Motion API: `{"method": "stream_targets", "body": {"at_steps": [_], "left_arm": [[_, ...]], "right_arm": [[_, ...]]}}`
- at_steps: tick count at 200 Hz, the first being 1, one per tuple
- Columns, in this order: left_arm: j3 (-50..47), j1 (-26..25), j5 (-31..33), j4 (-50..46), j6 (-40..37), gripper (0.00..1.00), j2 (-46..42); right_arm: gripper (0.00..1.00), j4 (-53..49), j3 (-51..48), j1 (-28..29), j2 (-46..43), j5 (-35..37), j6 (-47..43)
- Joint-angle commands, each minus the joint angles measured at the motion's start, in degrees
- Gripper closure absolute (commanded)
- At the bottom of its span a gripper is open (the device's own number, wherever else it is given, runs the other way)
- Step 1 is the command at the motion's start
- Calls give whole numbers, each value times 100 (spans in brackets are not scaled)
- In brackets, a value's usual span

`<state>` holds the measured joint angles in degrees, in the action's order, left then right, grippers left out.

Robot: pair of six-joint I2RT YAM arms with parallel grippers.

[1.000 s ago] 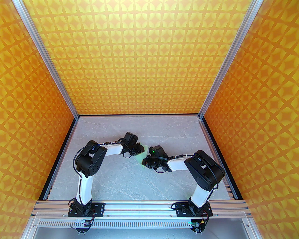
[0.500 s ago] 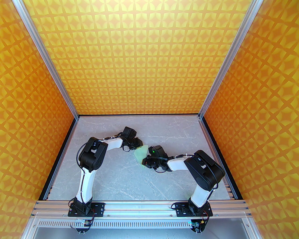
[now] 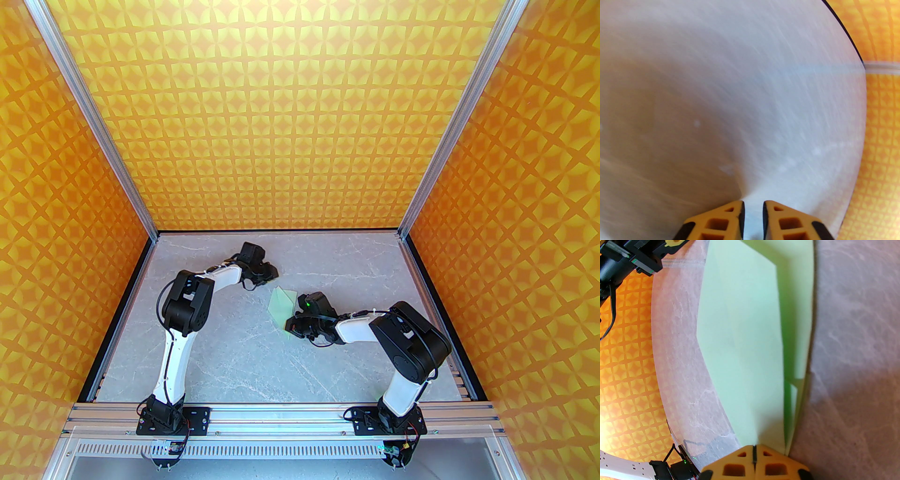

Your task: Fold a paper plane with a square sheet of paper (fold left side to right side)

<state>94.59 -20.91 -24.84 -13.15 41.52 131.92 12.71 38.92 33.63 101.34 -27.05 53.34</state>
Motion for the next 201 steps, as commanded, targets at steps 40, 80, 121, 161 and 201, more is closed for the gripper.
{"method": "stream_targets", "body": {"at_steps": [40,80,121,161,201], "left_arm": [[-1248,-540,-149,395,368,78,-1399],[-1812,-975,-232,896,707,81,-1288],[-1984,-1012,-143,973,654,82,-884],[-2072,-1018,-85,1004,581,82,-826],[-2202,-1066,-73,1125,603,82,-842]], "right_arm": [[100,-2149,-176,39,378,490,-281],[100,-2233,-105,39,251,504,-342],[100,-2504,143,39,40,533,-536],[95,-2632,567,39,-237,367,-740],[92,-2735,1158,32,-117,160,-817]]}}
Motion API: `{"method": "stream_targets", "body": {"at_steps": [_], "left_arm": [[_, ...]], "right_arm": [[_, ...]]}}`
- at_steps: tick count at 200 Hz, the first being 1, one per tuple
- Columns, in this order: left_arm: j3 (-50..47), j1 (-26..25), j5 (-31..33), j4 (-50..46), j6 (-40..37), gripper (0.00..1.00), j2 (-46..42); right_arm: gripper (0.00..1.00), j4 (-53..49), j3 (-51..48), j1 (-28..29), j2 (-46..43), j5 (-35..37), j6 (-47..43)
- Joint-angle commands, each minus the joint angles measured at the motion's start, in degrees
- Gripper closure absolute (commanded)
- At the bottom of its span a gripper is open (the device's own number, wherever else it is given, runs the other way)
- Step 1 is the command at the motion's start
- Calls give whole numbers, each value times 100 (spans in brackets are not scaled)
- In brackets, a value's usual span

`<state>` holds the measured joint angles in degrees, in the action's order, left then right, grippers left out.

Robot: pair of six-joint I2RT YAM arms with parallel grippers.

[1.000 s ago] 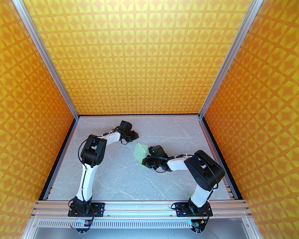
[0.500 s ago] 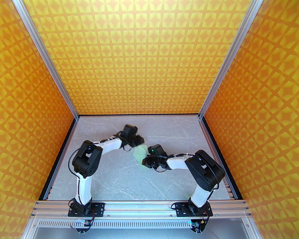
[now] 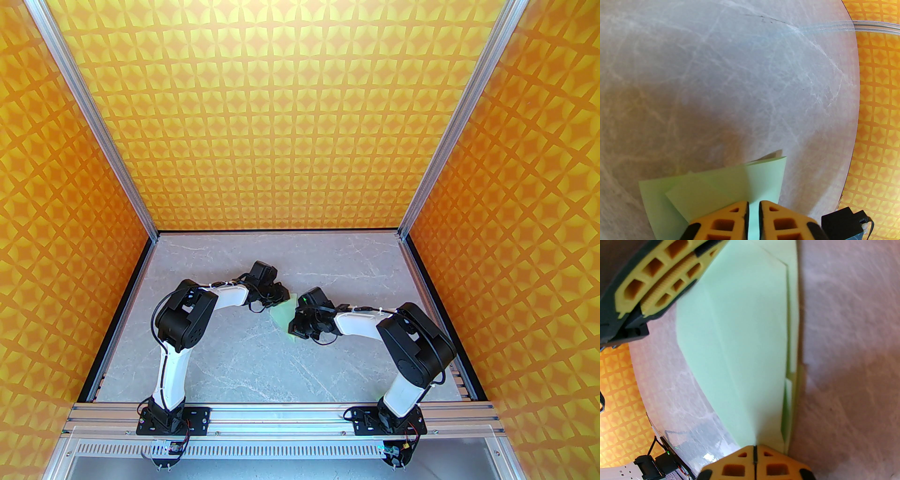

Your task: Fold a paper plane with a square sheet of paper (fold left side to right side)

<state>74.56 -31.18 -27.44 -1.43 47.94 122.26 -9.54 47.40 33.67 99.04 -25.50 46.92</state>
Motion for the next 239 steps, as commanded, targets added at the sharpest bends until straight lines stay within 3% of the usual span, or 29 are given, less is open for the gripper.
{"method": "stream_targets", "body": {"at_steps": [1,85,168,239], "left_arm": [[-207,-38,191,-44,-39,82,123],[-272,-77,208,-11,-52,82,43],[-582,-150,204,30,190,74,-1170],[-903,-377,198,419,596,87,-395]], "right_arm": [[91,-512,325,27,118,3,-174],[91,-334,667,-150,835,-5,-130],[95,-119,286,-150,783,-78,-95],[96,9,155,-150,726,-105,-31]]}}
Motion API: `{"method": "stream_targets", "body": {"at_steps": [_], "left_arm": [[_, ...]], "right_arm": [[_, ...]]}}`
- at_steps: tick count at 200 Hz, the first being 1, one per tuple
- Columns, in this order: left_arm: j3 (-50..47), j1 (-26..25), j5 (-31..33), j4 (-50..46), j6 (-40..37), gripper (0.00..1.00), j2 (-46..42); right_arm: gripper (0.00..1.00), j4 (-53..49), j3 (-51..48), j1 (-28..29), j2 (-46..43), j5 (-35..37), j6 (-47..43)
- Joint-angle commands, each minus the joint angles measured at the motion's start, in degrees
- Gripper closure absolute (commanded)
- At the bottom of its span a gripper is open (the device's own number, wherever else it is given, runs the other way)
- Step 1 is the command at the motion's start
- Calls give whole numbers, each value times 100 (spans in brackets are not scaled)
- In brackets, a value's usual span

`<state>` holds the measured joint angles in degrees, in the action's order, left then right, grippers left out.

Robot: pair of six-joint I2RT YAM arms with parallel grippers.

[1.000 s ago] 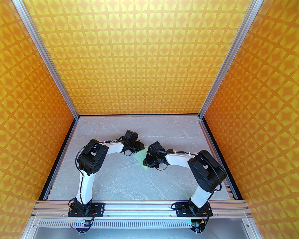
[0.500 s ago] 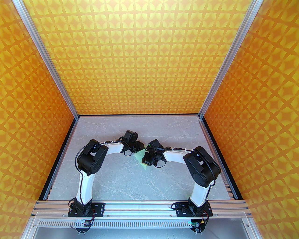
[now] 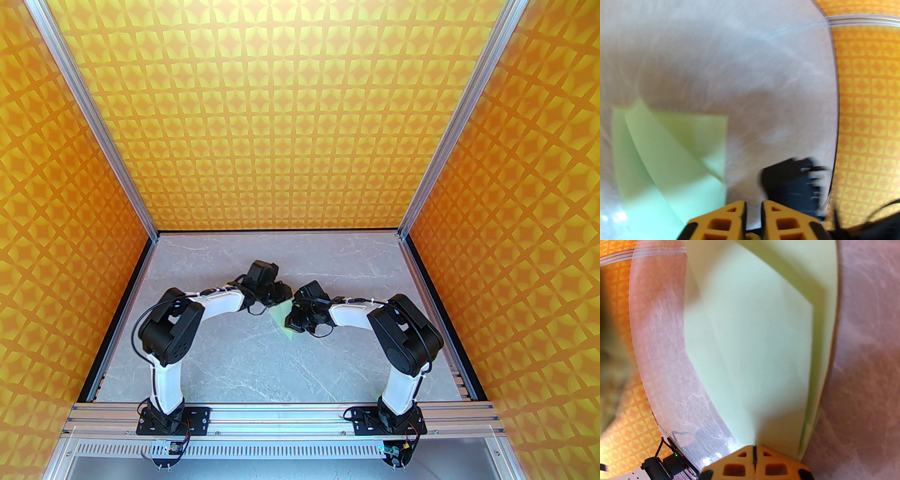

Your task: Fold a paper plane with a square sheet of paper (fold left side to right side)

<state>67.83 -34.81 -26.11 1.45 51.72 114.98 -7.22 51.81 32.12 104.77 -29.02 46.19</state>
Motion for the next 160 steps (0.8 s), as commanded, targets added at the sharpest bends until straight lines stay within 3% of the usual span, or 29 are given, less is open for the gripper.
{"method": "stream_targets", "body": {"at_steps": [1,38,160], "left_arm": [[-237,-16,63,137,221,87,342],[-356,-13,302,124,318,100,560],[-129,35,563,-240,246,100,729]], "right_arm": [[96,-225,-291,5,151,247,44],[96,-70,-589,12,-39,132,131],[96,1399,-2568,154,-1231,-321,957]]}}
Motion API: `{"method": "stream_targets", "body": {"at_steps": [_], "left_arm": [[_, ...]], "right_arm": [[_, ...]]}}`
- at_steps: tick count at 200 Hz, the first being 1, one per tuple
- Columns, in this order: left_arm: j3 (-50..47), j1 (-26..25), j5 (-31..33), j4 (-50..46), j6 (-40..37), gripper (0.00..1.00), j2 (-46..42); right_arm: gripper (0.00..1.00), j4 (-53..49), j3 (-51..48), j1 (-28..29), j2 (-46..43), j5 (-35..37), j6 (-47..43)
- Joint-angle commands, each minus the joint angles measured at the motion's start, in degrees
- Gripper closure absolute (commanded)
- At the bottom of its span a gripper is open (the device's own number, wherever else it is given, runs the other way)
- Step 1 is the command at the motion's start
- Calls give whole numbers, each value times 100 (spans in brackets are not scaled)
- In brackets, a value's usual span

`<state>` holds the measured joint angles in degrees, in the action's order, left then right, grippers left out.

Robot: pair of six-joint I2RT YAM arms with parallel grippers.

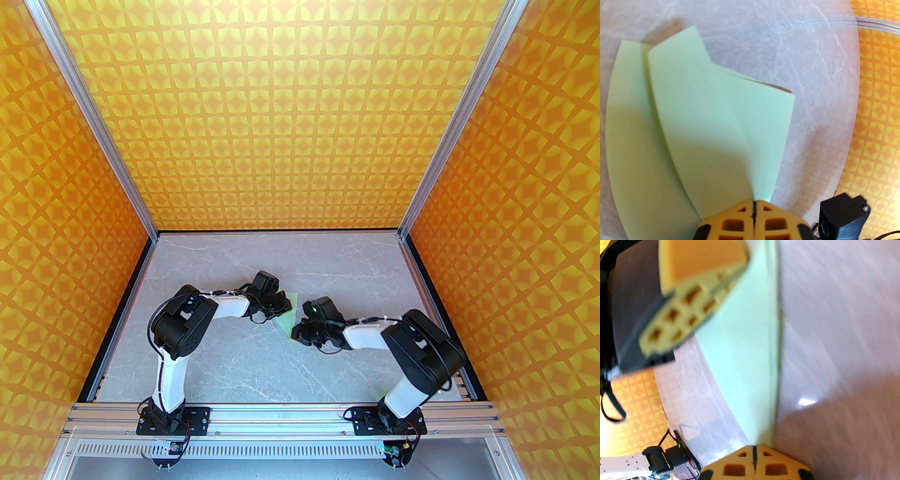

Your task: Fold a paper plane with a square sheet of paper (fold left side to right side)

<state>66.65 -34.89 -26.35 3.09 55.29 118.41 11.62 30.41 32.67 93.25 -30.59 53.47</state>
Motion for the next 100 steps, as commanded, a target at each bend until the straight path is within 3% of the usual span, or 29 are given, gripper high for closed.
{"method": "stream_targets", "body": {"at_steps": [1,68,100], "left_arm": [[-7,44,587,-409,-112,100,385],[1,15,499,-440,-220,100,210],[17,-15,451,-406,-221,100,224]], "right_arm": [[96,-494,-434,100,-88,-161,223],[94,-1584,422,-76,-820,30,-396],[92,-1912,1027,-334,-578,298,-606]]}}
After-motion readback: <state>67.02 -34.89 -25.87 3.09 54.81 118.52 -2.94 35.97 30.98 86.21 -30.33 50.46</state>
